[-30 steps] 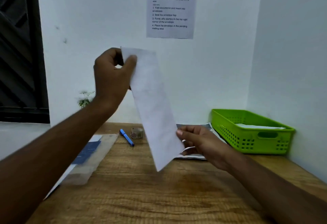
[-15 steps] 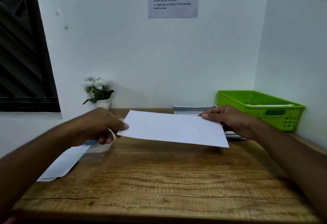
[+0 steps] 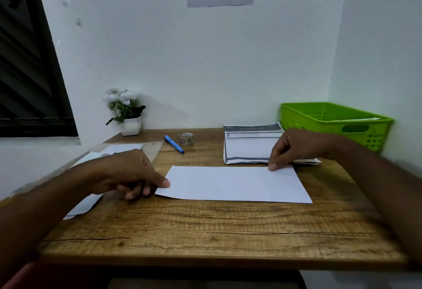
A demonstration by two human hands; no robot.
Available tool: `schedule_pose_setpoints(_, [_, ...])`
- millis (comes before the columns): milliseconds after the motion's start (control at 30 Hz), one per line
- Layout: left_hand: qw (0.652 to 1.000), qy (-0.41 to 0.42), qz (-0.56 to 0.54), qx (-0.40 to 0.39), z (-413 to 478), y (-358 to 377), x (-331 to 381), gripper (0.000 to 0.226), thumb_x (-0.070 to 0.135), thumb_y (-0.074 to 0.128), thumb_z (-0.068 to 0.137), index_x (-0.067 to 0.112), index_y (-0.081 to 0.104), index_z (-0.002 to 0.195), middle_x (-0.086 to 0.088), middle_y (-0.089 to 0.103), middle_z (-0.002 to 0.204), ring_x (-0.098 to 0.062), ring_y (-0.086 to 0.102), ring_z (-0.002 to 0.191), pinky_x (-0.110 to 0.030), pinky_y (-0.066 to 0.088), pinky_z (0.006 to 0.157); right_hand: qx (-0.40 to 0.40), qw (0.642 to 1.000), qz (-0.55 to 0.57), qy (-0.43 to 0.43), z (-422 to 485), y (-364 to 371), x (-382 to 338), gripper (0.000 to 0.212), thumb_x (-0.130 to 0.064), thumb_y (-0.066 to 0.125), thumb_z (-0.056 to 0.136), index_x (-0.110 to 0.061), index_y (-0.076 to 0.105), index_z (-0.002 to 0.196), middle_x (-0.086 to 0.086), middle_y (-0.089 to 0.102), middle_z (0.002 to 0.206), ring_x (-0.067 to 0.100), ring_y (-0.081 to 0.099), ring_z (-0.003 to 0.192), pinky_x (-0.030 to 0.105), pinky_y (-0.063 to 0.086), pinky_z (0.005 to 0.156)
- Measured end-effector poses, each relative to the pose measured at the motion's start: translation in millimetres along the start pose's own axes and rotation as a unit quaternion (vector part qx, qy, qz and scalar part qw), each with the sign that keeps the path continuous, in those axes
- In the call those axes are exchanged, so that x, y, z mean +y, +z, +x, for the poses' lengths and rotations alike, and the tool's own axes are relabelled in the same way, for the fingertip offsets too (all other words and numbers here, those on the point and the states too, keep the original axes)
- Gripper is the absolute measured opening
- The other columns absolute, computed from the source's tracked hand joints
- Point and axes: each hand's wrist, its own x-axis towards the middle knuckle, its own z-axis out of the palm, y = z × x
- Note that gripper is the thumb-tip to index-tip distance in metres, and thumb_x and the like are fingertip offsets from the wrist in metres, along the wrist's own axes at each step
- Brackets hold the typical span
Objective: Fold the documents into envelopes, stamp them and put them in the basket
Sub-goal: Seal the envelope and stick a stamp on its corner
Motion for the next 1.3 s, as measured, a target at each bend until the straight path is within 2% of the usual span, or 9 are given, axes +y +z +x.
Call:
schedule_pose_setpoints(133, [0.998, -0.011, 0.053, -0.016, 3.1, -3.3, 3.3, 0.038, 0.036, 0.078, 0.072, 0.012, 0.062, 0.046, -0.003, 0.052, 0.043, -0.011, 0.041, 0.030, -0.018, 0.022, 0.035, 0.002, 0.998, -0.039, -0.039, 3.5, 0.4, -1.8, 0.007, -0.024, 0.084, 0.073, -0.021, 0.080, 0.079, -0.007, 0.077, 0.080, -0.006, 0.062, 0.070, 0.009, 0.042, 0.067])
schedule_pose_setpoints(333, [0.989, -0.049, 0.134, -0.042, 15.3, -12.5, 16.9, 0.040, 0.049, 0.078, 0.069, 0.012, 0.066, 0.057, 0.000, 0.050, 0.046, -0.010, 0.037, 0.033, -0.018, 0.029, 0.037, 0.062, 0.993, -0.042, -0.096, 9.8, 1.1, -2.4, 0.008, -0.025, 0.079, 0.079, -0.020, 0.077, 0.074, -0.001, 0.073, 0.070, 0.001, 0.053, 0.055, 0.015, 0.040, 0.055])
schedule_pose_setpoints(500, [0.980, 0.104, 0.091, 0.141, 58.4, -20.4, 27.1, 0.029, 0.031, 0.080, 0.075, 0.004, 0.069, 0.071, -0.003, 0.062, 0.051, -0.015, 0.053, 0.037, -0.019, 0.036, 0.039, 0.100, 0.985, -0.032, -0.139, 15.1, 13.0, -5.8, 0.012, -0.026, 0.075, 0.084, -0.018, 0.075, 0.075, 0.003, 0.070, 0.063, 0.001, 0.054, 0.055, 0.011, 0.036, 0.054])
schedule_pose_setpoints(600, [0.942, 0.179, 0.151, 0.241, 93.1, -29.4, 28.9, 0.020, 0.028, 0.081, 0.075, 0.010, 0.071, 0.074, -0.002, 0.069, 0.066, -0.017, 0.063, 0.054, -0.026, 0.049, 0.054, 0.111, 0.982, -0.033, -0.150, 19.0, 21.1, -10.2, 0.012, -0.027, 0.074, 0.085, -0.018, 0.075, 0.078, -0.002, 0.067, 0.058, -0.001, 0.053, 0.052, 0.010, 0.035, 0.053])
schedule_pose_setpoints(700, [0.910, 0.182, 0.228, 0.294, 125.4, -34.8, 26.4, 0.024, 0.032, 0.076, 0.079, 0.015, 0.069, 0.093, 0.000, 0.069, 0.091, -0.014, 0.060, 0.079, -0.028, 0.043, 0.063, 0.116, 0.981, -0.017, -0.157, 25.0, 29.1, -14.3, 0.013, -0.026, 0.074, 0.086, -0.015, 0.075, 0.080, -0.006, 0.064, 0.054, 0.000, 0.050, 0.046, 0.011, 0.035, 0.050])
schedule_pose_setpoints(833, [0.924, 0.125, 0.257, 0.255, 164.7, -34.2, 19.5, 0.061, 0.052, 0.068, 0.082, 0.018, 0.051, 0.130, -0.007, 0.059, 0.127, -0.023, 0.054, 0.114, -0.037, 0.044, 0.093, 0.115, 0.981, -0.035, -0.152, 30.4, 39.4, -17.7, 0.014, -0.031, 0.073, 0.086, -0.019, 0.075, 0.079, -0.007, 0.063, 0.054, 0.000, 0.049, 0.045, 0.011, 0.033, 0.048])
schedule_pose_setpoints(933, [0.928, 0.085, 0.275, 0.237, 184.0, -28.3, 16.6, 0.078, 0.068, 0.057, 0.080, 0.025, 0.038, 0.142, -0.005, 0.052, 0.139, -0.027, 0.047, 0.127, -0.046, 0.034, 0.105, 0.112, 0.982, -0.045, -0.146, 33.2, 44.3, -17.2, 0.015, -0.038, 0.072, 0.085, -0.025, 0.075, 0.079, -0.007, 0.064, 0.056, 0.001, 0.049, 0.048, 0.016, 0.034, 0.051])
schedule_pose_setpoints(1167, [0.919, 0.117, 0.281, 0.249, 193.4, -19.6, 19.0, 0.055, 0.063, 0.062, 0.080, 0.026, 0.056, 0.121, 0.006, 0.058, 0.121, -0.017, 0.053, 0.113, -0.042, 0.031, 0.102, 0.104, 0.982, -0.023, -0.157, 38.0, 50.9, -22.1, 0.014, -0.042, 0.072, 0.084, -0.029, 0.074, 0.080, -0.007, 0.063, 0.054, 0.002, 0.049, 0.048, 0.024, 0.036, 0.056])
schedule_pose_setpoints(1300, [0.932, 0.222, 0.123, 0.260, 188.8, -15.6, 20.5, 0.041, 0.042, 0.079, 0.073, 0.027, 0.064, 0.108, 0.011, 0.062, 0.105, -0.011, 0.056, 0.094, -0.035, 0.043, 0.089, 0.120, 0.976, 0.002, -0.180, 37.3, 53.4, -26.5, 0.011, -0.035, 0.072, 0.086, -0.026, 0.075, 0.081, -0.007, 0.062, 0.055, 0.003, 0.048, 0.047, 0.019, 0.034, 0.052])
